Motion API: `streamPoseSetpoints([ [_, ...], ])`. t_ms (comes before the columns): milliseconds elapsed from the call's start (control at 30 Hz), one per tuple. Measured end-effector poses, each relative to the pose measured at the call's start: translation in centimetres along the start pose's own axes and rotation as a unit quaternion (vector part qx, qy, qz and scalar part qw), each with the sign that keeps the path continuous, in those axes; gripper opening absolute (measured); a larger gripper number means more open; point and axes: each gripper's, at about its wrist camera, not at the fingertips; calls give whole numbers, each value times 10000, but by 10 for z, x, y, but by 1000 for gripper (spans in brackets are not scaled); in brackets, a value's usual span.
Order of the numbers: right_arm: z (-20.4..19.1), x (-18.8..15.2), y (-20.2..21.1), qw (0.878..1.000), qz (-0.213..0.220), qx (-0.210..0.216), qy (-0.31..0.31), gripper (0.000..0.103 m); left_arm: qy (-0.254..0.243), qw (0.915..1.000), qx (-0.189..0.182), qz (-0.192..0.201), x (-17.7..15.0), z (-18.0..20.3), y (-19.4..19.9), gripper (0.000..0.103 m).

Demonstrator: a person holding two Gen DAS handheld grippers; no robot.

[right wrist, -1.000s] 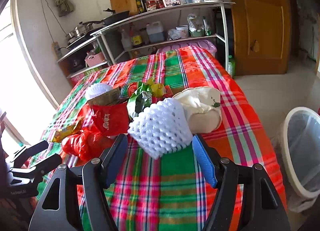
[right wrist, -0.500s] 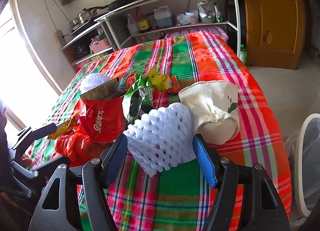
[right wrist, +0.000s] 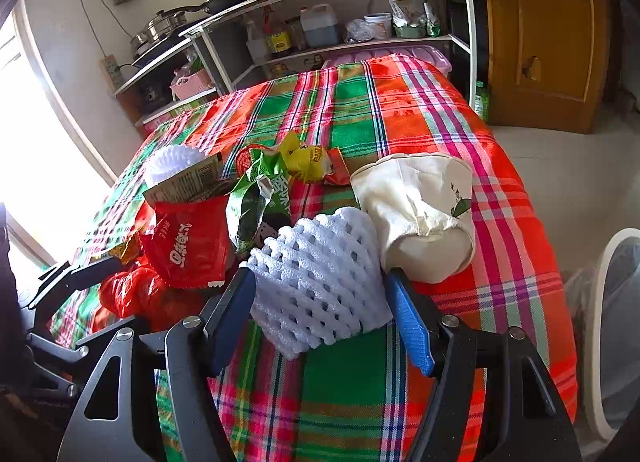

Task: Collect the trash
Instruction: 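Grasp the red plastic bag with the left tool while the right tool grasps the white foam net, then carry the red bag and white foam net over the white trash bin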

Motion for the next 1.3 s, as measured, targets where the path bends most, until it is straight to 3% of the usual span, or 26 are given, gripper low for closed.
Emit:
streamPoseSetpoints([
  [467, -4, -4, 2, 9999, 68, -83, 106, 19, -87, 9999, -79, 40, -2, 4, 1, 62],
  [767, -2, -7, 7, 9999, 130, -42, 43, 14, -6, 9999, -39, 123, -4, 5, 5, 57],
  [1300, 1, -14, 38, 9991, 430, 34, -41, 13, -41, 9992, 63, 400, -3, 15, 36, 56],
])
Point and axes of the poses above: each gripper's, at about its wrist camera, not at the fingertips, and y roughly against the way its jaws point, z to its right, x to its top, and after that the axes turned 15 degrees about -x, right-handed
